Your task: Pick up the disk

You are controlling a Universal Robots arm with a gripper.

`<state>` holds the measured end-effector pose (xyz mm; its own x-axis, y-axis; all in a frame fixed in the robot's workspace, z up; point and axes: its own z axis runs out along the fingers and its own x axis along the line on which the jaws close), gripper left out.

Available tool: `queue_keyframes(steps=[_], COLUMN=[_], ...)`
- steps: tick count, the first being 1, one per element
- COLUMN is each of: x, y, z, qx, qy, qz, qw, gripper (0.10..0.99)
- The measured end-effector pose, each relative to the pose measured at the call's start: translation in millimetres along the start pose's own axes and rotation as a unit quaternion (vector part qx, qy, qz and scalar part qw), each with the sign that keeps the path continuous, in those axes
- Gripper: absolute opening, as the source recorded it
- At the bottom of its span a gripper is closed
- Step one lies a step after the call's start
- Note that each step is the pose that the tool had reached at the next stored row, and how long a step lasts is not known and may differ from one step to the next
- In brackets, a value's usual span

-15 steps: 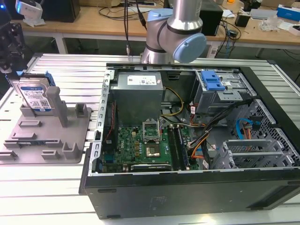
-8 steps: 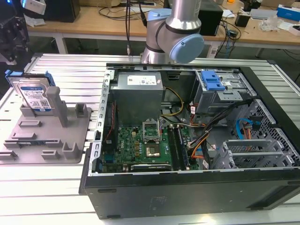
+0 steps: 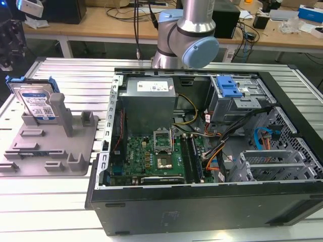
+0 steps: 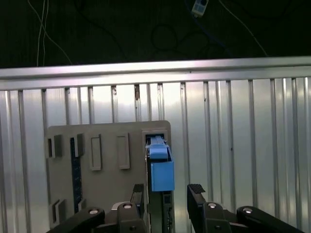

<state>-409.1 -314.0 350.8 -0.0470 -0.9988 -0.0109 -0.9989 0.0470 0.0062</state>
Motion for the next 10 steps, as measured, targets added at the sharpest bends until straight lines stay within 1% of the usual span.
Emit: queue_keyframes(steps=[6, 10], x=[0.5, 1.0], y=[2.1, 4.5], z=[5.0, 11.7], qx=[-0.0001, -0.0002], qy=[0.0009, 0.0016], qz=[-0.003, -0.007], qw=[1.0, 1.0], gripper=[0.482, 0.482])
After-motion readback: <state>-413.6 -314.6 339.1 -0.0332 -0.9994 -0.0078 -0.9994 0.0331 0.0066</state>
